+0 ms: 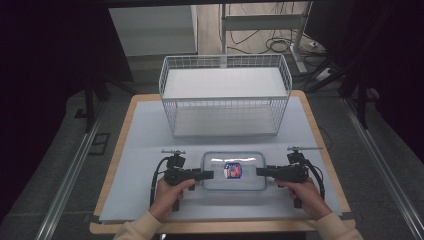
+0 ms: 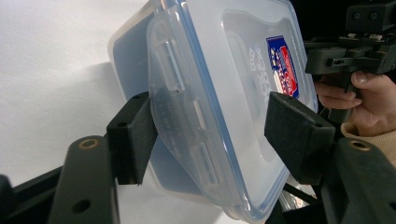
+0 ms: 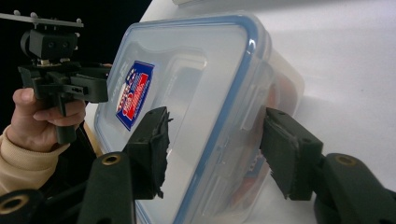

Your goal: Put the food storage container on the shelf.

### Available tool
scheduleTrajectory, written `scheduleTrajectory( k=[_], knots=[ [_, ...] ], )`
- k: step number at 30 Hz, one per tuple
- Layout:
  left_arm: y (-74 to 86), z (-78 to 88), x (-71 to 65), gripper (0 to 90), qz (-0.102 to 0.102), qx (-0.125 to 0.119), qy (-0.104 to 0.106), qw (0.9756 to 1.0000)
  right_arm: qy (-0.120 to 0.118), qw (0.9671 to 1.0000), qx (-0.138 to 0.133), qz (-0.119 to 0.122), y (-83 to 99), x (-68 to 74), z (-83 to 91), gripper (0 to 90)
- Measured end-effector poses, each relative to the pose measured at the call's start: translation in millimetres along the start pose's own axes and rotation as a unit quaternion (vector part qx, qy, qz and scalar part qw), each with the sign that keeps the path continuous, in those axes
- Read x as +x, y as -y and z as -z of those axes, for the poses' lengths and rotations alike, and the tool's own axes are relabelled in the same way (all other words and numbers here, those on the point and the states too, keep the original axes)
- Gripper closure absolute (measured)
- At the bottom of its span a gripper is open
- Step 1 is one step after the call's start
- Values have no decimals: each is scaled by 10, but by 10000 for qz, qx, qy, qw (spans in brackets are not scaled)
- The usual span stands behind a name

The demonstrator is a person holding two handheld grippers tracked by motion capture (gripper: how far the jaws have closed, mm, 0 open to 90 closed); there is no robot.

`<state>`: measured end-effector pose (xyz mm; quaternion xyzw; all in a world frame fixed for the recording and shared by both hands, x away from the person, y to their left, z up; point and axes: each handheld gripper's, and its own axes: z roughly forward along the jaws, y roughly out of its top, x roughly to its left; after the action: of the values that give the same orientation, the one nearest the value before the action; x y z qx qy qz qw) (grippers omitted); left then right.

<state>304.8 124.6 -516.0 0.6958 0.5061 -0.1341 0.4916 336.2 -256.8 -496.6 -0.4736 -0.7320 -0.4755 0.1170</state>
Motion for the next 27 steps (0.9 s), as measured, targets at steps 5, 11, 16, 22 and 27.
scheduleTrajectory(
  k=[5, 11, 16, 22, 27],
  knots=[
    [63, 45, -54, 389, -100, -127, -43, 9999, -38, 9999, -79, 84, 32, 35, 45, 477],
    [110, 69, -108, 400, -225, -205, -125, 9995, 1, 9997, -132, 208, 64, 86, 73, 488],
    [139, 81, -149, 405, -309, -259, -188, 9990, -24, 9996, -179, 236, 94, 100, 104, 512],
    [148, 93, -157, 416, -318, -294, -177, 9989, 55, 9992, -175, 348, 115, 146, 122, 512],
    [152, 98, -175, 420, -321, -312, -195, 9988, 75, 9991, -225, 356, 128, 159, 128, 514]
  ],
)
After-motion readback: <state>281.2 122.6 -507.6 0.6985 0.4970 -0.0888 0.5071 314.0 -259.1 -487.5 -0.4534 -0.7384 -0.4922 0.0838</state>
